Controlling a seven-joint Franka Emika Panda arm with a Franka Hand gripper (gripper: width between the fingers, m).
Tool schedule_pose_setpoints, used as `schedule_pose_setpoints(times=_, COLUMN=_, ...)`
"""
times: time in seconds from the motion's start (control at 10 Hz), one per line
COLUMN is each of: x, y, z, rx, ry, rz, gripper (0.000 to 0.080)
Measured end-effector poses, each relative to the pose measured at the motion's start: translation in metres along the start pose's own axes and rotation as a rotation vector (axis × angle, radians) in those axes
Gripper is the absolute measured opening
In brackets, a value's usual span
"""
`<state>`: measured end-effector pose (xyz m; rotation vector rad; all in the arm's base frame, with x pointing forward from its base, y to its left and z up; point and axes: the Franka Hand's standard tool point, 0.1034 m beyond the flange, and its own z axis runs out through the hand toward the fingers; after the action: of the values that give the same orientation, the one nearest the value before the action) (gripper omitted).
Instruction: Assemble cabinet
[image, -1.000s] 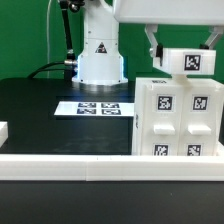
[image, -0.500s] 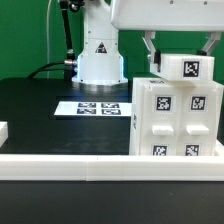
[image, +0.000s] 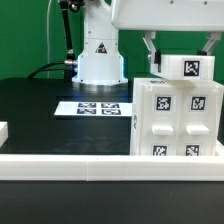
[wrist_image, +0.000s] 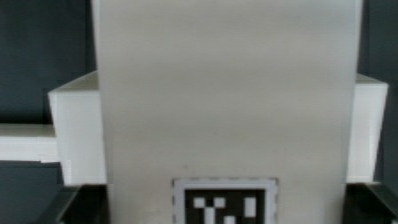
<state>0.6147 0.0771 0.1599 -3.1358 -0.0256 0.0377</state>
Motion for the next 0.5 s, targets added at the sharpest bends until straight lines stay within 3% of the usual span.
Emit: schedule_pose_setpoints(times=0.5, x=-0.0001, y=-0.0012, z=0.0002, rx=0.005, ry=-0.001, rz=0.186, gripper=0.0560)
